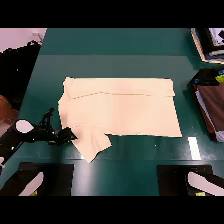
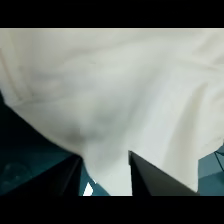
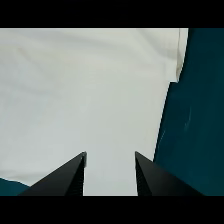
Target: Fold the shirts.
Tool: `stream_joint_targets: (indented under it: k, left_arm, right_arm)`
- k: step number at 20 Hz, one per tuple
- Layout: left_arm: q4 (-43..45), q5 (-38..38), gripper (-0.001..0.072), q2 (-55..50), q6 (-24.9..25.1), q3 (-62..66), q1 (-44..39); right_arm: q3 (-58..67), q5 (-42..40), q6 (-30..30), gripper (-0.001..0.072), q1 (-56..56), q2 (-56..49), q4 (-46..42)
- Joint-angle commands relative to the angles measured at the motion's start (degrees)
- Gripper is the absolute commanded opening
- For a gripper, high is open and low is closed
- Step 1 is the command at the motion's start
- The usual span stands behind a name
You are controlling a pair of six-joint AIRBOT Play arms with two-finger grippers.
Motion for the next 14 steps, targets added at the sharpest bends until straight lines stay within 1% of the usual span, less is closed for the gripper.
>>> stream_joint_targets:
  k: [1, 2, 4, 6, 8, 10, 14]
  left_arm:
    - [-0.1, 2.3, 0.0157, 0.0, 0.2, -0.3, 0.0]
    - [-0.1, 2.9, 0.0027, 0.0, 0.5, -0.2, 0.0]
    - [-0.2, 2.7, 0.002, 0.0, 0.5, 0.4, 0.0]
    - [-0.2, 0.7, 0.0019, 0.0, 3.0, 2.3, 0.0]
    - [-0.2, -1.5, 0.0019, 0.1, 4.9, 4.8, 0.0]
    - [-0.6, -2.0, 0.0019, 0.3, 6.1, 6.0, 0.0]
    - [-1.0, -1.5, 0.002, 0.3, 6.5, 6.1, 0.0]
  right_arm:
    - [0.0, 1.7, 0.0, 0.0363, 0.0, 0.1, 0.0]
    - [0.0, 2.0, 0.0, 0.0364, -0.2, 0.1, 0.0]
    - [-1.0, 3.0, 0.0, 0.0363, -1.3, 0.4, 0.0]
    - [-6.5, 2.7, 0.0, 0.0363, -3.8, 2.7, 0.0]
    - [-15.5, 2.5, 0.0, 0.0363, -8.0, 6.4, -0.2]
    - [-26.6, 0.3, 0.0, 0.0364, -14.0, 10.5, -0.2]
    - [-46.1, -3.2, -2.4, 0.0364, -25.5, 13.4, 0.0]
